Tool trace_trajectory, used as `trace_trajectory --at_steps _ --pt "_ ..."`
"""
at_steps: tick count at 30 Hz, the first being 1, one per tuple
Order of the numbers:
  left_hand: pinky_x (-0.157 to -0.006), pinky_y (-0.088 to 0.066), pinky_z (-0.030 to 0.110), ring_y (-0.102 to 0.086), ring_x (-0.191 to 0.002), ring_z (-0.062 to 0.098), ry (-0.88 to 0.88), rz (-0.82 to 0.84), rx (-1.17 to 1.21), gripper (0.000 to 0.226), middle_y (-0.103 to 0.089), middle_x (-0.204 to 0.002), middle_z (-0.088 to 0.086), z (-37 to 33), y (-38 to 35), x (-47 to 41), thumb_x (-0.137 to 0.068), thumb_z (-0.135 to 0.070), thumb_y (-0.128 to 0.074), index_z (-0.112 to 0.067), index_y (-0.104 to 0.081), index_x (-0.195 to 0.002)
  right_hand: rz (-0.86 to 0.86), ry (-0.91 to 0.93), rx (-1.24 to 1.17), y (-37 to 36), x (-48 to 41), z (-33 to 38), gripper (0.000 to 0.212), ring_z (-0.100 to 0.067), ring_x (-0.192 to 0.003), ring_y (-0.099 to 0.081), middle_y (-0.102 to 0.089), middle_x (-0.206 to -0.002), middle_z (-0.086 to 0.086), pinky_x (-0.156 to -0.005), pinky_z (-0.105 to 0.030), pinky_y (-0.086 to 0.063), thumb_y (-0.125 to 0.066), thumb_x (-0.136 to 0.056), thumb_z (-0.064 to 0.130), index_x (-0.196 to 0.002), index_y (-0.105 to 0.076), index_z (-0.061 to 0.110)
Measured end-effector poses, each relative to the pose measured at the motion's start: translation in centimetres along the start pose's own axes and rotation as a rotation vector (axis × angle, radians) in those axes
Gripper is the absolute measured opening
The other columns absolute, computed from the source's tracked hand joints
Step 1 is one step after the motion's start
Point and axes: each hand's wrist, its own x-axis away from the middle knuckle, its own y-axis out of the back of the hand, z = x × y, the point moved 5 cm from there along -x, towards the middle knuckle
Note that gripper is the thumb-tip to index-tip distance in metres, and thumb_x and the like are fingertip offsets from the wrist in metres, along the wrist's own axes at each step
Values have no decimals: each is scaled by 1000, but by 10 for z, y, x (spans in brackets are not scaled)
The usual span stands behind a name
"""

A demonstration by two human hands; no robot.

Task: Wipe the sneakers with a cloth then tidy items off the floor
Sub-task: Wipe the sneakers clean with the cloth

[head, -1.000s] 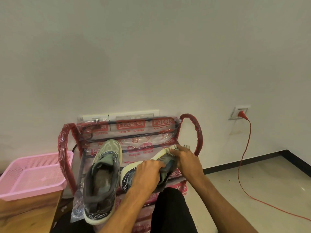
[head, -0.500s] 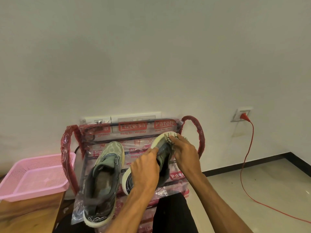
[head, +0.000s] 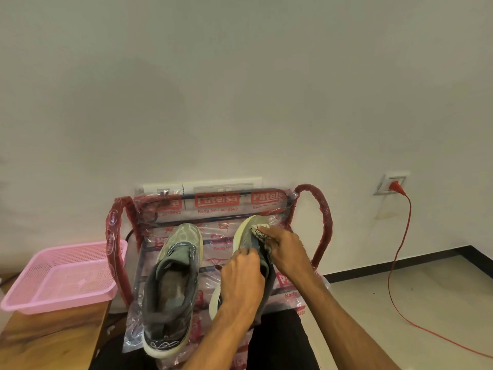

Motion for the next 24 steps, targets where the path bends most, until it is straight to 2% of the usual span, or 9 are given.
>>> trace_trajectory --at_steps 4,8,11,14,19,21,24 --pt "-91 -45 33 -56 -115 24 -58 22 -24 34 -57 -128 7 -10 -5 2 -92 -4 -48 -12 -53 -125 -31 70 171 9 -3 4 39 -22 -124 -54 -56 -138 4 -101 -35 -46 -51 -97 10 -129 -62 30" --pt "-98 -42 34 -51 -122 24 -106 46 -67 40 -52 -135 9 -20 -10 6 -95 -9 -46 -11 -44 -135 181 237 426 6 1 12 42 -23 -138 -37 -40 -152 1 -109 -39 -37 -51 -98 16 -136 -55 33" --pt "-97 -43 36 -50 -123 24 -101 81 -97 38 -52 -135 8 -21 -12 6 -95 -12 -47 -12 -48 -132 230 208 566 7 -7 5 46 -25 -142 -31 -32 -156 -1 -108 -42 -37 -52 -98 18 -141 -47 36" --pt "-94 -44 36 -52 -120 24 -92 89 -100 34 -55 -130 7 -19 -9 5 -95 -11 -47 -13 -52 -128 232 188 628 4 -12 9 47 -28 -140 -33 -33 -155 -3 -108 -44 -40 -55 -97 18 -141 -48 33" --pt "-90 -44 37 -55 -115 27 -74 104 -91 29 -60 -123 10 -17 -6 4 -96 -9 -46 -12 -56 -123 317 302 525 4 -7 24 44 -24 -118 -57 -55 -137 8 -95 -39 -51 -57 -91 10 -123 -63 40" --pt "-92 -44 37 -54 -117 27 -85 107 -84 30 -59 -125 10 -19 -8 7 -96 -10 -46 -12 -55 -125 321 308 563 7 -7 22 43 -23 -119 -56 -54 -139 8 -96 -38 -51 -59 -91 12 -124 -63 39" --pt "-95 -44 38 -52 -121 25 -112 91 -86 32 -55 -131 8 -23 -12 10 -96 -13 -47 -13 -52 -128 272 243 667 10 -11 14 44 -27 -133 -44 -43 -149 -1 -105 -41 -43 -61 -94 19 -135 -55 32"
